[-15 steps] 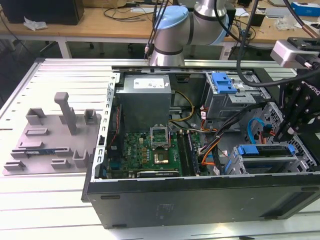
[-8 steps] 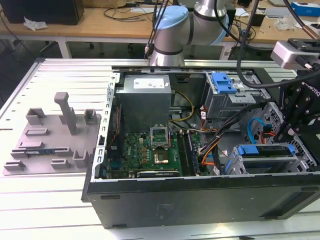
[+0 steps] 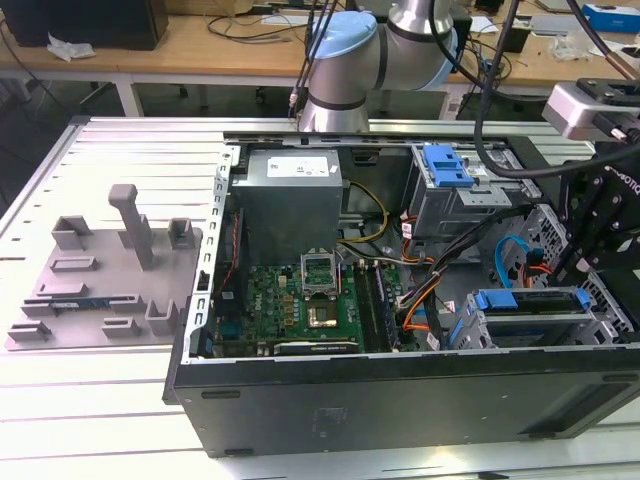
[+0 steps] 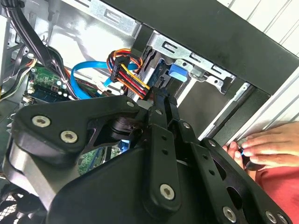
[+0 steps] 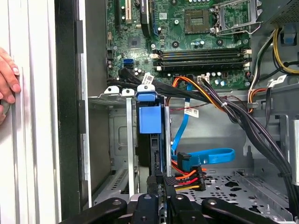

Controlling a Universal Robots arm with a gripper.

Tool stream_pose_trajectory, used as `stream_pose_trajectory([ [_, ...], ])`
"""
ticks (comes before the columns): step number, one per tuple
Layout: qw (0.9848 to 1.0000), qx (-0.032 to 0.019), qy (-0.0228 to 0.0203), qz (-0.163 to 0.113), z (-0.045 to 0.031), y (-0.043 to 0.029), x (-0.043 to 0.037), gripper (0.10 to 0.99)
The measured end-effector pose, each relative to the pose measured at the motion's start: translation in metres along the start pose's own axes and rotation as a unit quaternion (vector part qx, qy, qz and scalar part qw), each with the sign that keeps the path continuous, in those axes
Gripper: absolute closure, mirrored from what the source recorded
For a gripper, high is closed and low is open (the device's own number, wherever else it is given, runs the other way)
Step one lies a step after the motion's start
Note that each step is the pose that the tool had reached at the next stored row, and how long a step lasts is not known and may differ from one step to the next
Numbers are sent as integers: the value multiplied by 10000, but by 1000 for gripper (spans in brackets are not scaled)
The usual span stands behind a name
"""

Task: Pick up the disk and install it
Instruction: 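Insert the first disk wire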

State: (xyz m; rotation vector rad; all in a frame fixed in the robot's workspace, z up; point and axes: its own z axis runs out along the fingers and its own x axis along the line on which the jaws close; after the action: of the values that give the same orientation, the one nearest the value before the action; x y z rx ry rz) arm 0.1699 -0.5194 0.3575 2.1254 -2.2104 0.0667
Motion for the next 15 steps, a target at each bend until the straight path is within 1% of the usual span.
stream_pose_trajectory([
  [8,10000,0,3,0,4,0,-9,918],
  [15,10000,0,4,0,35,-1,-12,918],
])
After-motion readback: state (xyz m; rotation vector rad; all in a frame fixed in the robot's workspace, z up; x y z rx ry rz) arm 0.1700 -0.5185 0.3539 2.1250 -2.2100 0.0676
